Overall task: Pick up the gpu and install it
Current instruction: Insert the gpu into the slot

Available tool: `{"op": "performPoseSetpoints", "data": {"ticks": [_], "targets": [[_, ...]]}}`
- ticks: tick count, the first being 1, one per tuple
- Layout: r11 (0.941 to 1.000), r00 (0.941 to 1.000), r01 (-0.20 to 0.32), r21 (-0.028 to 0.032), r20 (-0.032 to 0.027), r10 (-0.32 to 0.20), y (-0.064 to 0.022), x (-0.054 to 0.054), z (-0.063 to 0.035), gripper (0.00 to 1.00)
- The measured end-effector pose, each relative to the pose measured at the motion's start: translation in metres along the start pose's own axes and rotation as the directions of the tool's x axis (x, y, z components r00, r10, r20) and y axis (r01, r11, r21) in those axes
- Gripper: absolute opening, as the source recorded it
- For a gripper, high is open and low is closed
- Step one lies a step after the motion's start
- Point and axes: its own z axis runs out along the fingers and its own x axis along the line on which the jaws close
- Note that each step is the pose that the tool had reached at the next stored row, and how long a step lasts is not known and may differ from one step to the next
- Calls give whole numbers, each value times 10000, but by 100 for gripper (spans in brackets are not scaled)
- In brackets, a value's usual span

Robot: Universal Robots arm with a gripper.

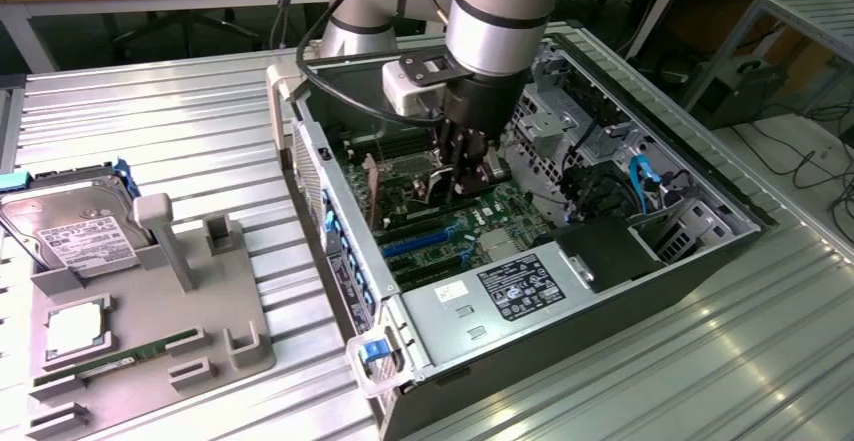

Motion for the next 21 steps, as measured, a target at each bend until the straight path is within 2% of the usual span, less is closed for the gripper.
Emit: {"op": "performPoseSetpoints", "data": {"ticks": [10,13,21], "targets": [[10000,10000,-1,1,4,1,44,12,74,27],[10000,10000,0,0,4,0,74,13,130,27],[10000,10000,0,1,5,0,83,51,280,27]]}}
